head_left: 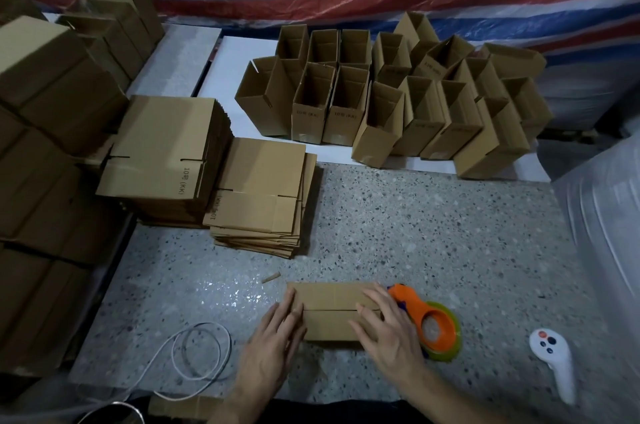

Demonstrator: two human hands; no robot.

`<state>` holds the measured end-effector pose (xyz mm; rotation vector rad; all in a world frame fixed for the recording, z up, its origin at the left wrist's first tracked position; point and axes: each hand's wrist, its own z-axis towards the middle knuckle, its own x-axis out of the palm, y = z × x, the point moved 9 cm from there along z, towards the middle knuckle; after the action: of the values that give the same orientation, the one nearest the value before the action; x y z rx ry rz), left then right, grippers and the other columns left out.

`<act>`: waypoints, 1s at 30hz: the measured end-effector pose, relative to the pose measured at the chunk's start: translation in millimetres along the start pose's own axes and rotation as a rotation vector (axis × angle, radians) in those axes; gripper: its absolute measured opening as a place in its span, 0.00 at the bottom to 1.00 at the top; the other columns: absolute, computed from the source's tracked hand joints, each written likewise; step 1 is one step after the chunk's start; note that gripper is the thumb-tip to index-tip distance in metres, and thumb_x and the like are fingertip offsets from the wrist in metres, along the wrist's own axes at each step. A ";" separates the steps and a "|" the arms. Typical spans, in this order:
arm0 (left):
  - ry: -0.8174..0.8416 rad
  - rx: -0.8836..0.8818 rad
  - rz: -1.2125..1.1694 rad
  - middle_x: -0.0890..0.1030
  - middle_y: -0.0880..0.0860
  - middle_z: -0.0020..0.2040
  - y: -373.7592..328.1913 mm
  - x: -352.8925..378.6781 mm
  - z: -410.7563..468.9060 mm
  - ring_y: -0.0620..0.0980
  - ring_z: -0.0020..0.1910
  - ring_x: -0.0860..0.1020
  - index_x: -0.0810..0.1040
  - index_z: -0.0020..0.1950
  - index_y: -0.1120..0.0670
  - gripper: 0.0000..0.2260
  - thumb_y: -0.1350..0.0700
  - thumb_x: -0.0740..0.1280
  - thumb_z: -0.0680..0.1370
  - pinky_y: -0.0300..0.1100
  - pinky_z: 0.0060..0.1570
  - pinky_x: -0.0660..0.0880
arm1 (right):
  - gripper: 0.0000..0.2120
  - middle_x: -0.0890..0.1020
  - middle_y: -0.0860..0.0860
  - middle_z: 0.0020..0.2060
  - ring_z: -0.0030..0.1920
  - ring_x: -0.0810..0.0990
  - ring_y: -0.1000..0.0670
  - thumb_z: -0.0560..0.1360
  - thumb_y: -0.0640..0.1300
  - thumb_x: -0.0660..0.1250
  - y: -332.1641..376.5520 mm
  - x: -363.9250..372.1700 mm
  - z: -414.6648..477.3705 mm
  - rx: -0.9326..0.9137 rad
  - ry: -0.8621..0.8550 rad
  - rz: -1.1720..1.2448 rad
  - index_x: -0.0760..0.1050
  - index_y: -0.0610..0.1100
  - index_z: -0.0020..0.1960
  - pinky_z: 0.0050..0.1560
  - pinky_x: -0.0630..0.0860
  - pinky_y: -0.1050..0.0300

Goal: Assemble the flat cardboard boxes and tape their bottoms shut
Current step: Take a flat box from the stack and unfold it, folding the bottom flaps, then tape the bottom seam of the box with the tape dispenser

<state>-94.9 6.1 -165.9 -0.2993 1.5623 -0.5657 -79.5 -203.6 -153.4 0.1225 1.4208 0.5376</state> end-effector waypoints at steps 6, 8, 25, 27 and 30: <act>0.124 0.035 0.274 0.67 0.52 0.77 -2.0 13.7 -12.8 0.53 0.66 0.78 0.70 0.76 0.53 0.28 0.40 0.53 0.81 0.48 0.55 0.81 | 0.16 0.79 0.48 0.66 0.71 0.72 0.47 0.78 0.53 0.62 9.0 2.5 0.9 -0.045 -0.002 -0.106 0.85 0.46 0.53 0.67 0.69 0.45; 0.149 0.033 0.265 0.67 0.53 0.78 -0.1 17.1 -13.7 0.52 0.63 0.80 0.70 0.76 0.55 0.30 0.40 0.55 0.79 0.46 0.52 0.81 | 0.16 0.78 0.51 0.68 0.73 0.69 0.48 0.78 0.54 0.62 4.4 4.1 -0.9 -0.037 0.024 -0.046 0.84 0.48 0.56 0.71 0.64 0.42; 0.248 -0.042 0.159 0.37 0.40 0.80 7.0 16.8 -7.3 0.46 0.71 0.70 0.42 0.82 0.45 0.30 0.42 0.53 0.85 0.44 0.63 0.71 | 0.09 0.78 0.51 0.39 0.38 0.77 0.51 0.77 0.47 0.70 -149.9 45.6 -51.4 0.866 0.520 -0.008 0.70 0.46 0.49 0.36 0.72 0.57; 0.247 -0.049 0.179 0.36 0.39 0.80 7.7 17.3 -5.8 0.46 0.69 0.71 0.43 0.82 0.44 0.29 0.42 0.53 0.85 0.44 0.62 0.72 | 0.10 0.79 0.49 0.36 0.35 0.77 0.53 0.79 0.48 0.68 -149.3 26.8 -34.8 0.856 0.397 0.090 0.72 0.46 0.42 0.34 0.71 0.57; 0.258 -0.060 0.197 0.34 0.38 0.79 10.3 21.3 -5.2 0.46 0.64 0.74 0.43 0.82 0.44 0.29 0.43 0.53 0.85 0.43 0.58 0.73 | 0.07 0.84 0.46 0.41 0.36 0.79 0.57 0.79 0.48 0.68 -142.7 -5.7 -8.0 0.844 0.216 0.337 0.75 0.46 0.45 0.32 0.70 0.62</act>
<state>-100.3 4.7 -189.6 -0.1181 1.8369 -0.4158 -47.4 -332.8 -205.7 1.0153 1.7772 0.1897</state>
